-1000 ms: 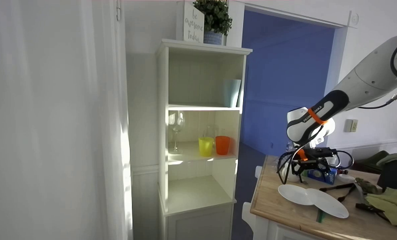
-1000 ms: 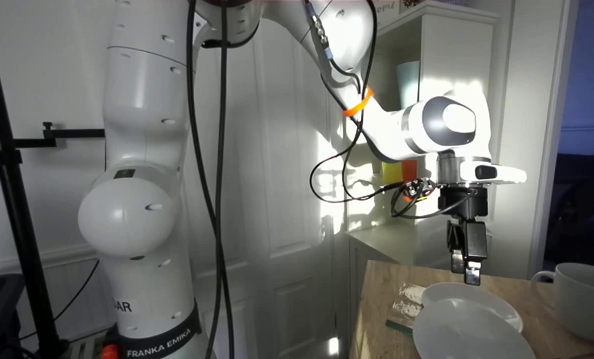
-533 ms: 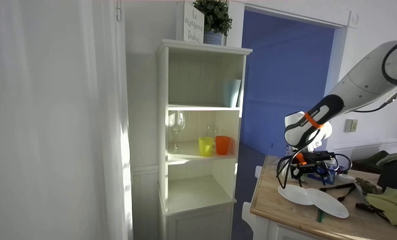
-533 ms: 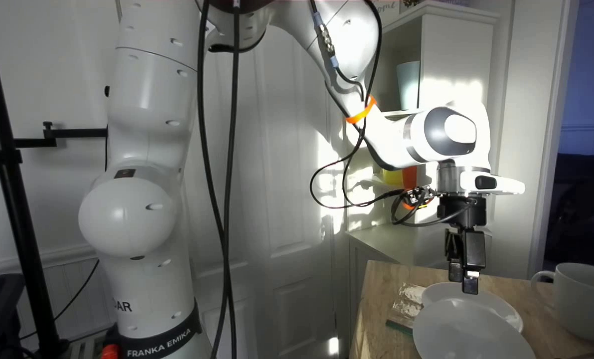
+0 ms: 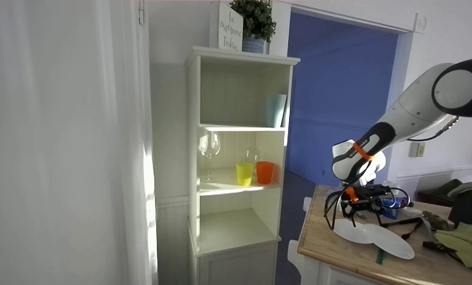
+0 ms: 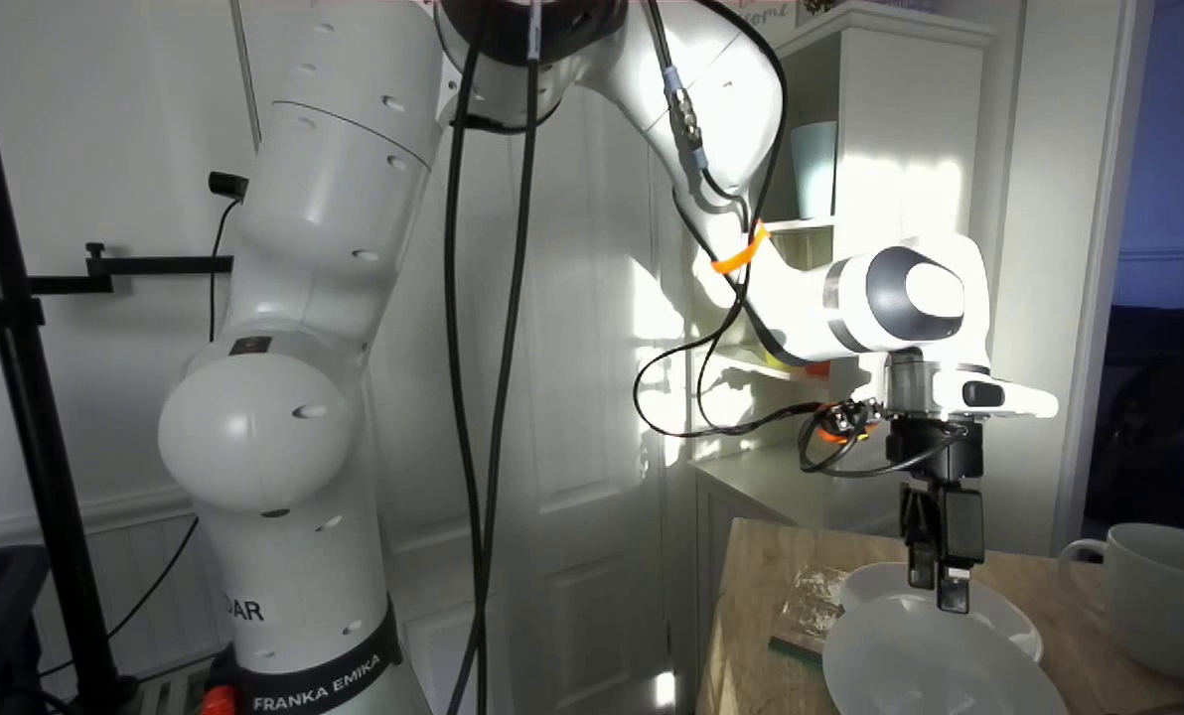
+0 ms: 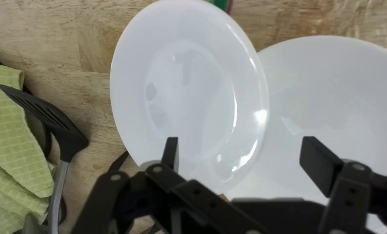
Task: Unstack the two white plates
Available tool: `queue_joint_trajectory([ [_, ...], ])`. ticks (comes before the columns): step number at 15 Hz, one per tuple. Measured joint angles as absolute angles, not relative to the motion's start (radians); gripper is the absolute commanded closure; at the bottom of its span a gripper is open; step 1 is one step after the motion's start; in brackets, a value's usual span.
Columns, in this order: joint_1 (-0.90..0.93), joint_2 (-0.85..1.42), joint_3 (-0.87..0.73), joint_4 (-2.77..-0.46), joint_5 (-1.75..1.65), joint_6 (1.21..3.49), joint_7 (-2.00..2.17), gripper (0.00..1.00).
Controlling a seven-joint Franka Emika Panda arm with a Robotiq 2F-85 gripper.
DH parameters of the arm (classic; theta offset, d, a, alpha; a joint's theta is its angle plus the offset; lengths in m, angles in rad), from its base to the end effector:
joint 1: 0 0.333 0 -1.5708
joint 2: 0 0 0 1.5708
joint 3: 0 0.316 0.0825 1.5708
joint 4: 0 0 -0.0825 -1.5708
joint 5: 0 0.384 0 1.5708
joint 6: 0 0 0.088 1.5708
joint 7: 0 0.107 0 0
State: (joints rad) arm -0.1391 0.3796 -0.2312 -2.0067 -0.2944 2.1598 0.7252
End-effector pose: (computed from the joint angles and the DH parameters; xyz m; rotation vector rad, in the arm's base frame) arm 0.5383 -0.2186 0.2567 2.5111 -1.2081 -0.2295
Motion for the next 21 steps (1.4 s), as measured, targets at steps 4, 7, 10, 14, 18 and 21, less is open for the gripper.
queue_joint_trajectory([
  [4, -0.139, 0.417, -0.235, -1.974, -0.294, 2.153, 0.725, 0.62],
  [7, -0.138, 0.439, -0.237, -1.956, -0.294, 2.142, 0.725, 0.83],
  [10, -0.138, 0.455, -0.237, -1.945, -0.294, 2.135, 0.725, 0.93],
  [14, -0.131, 0.462, -0.241, -1.924, -0.294, 2.077, 0.727, 0.92],
  [18, -0.127, 0.462, -0.245, -1.899, -0.294, 2.023, 0.726, 0.93],
  [21, -0.122, 0.462, -0.248, -1.883, -0.296, 1.972, 0.729, 0.94],
])
